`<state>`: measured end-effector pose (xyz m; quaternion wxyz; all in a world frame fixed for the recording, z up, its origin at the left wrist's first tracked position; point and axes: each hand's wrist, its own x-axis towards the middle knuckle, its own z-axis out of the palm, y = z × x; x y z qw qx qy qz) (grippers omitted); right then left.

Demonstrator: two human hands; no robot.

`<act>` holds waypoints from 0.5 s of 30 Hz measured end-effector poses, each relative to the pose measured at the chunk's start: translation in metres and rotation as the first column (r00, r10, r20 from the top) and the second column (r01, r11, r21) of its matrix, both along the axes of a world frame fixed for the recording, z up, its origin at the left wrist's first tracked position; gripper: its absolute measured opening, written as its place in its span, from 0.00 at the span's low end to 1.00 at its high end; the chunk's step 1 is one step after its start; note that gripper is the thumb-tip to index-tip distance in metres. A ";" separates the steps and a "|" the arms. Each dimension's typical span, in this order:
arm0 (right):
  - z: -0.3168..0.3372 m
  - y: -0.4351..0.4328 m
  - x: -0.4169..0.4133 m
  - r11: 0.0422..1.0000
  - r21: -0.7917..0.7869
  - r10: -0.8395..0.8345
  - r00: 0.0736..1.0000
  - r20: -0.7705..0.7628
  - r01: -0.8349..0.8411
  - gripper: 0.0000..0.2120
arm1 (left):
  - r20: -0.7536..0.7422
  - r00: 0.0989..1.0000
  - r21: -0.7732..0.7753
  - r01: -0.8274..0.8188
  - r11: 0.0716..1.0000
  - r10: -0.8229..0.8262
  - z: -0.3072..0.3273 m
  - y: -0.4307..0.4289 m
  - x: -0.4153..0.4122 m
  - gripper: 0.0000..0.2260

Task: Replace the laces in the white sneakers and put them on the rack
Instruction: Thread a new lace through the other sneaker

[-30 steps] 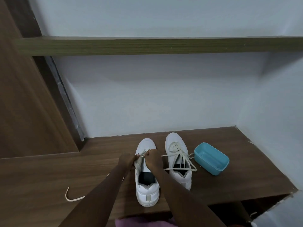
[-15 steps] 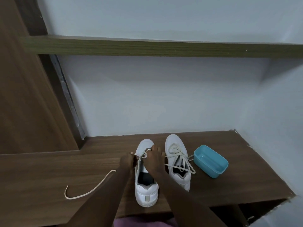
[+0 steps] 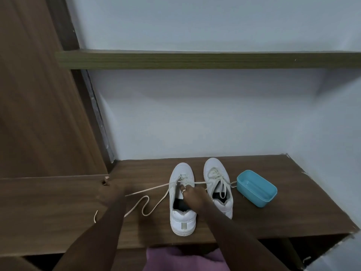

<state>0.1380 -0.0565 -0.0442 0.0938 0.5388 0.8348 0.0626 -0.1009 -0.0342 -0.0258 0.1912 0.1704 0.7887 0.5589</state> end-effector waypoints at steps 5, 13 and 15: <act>-0.009 -0.001 0.001 0.999 0.042 -0.019 0.996 -0.083 0.023 0.20 | -0.278 0.960 -0.188 -0.014 0.982 -0.040 -0.030 -0.026 -0.053 0.22; -0.007 -0.002 0.000 0.997 -0.002 -0.075 0.993 -0.093 0.076 0.20 | -0.253 0.702 -0.734 0.309 0.605 -0.666 -0.032 -0.021 -0.004 0.19; -0.005 -0.002 0.000 0.997 -0.012 -0.082 0.992 -0.092 0.082 0.19 | -0.266 0.564 -0.689 0.456 0.563 -0.782 -0.028 -0.007 0.026 0.14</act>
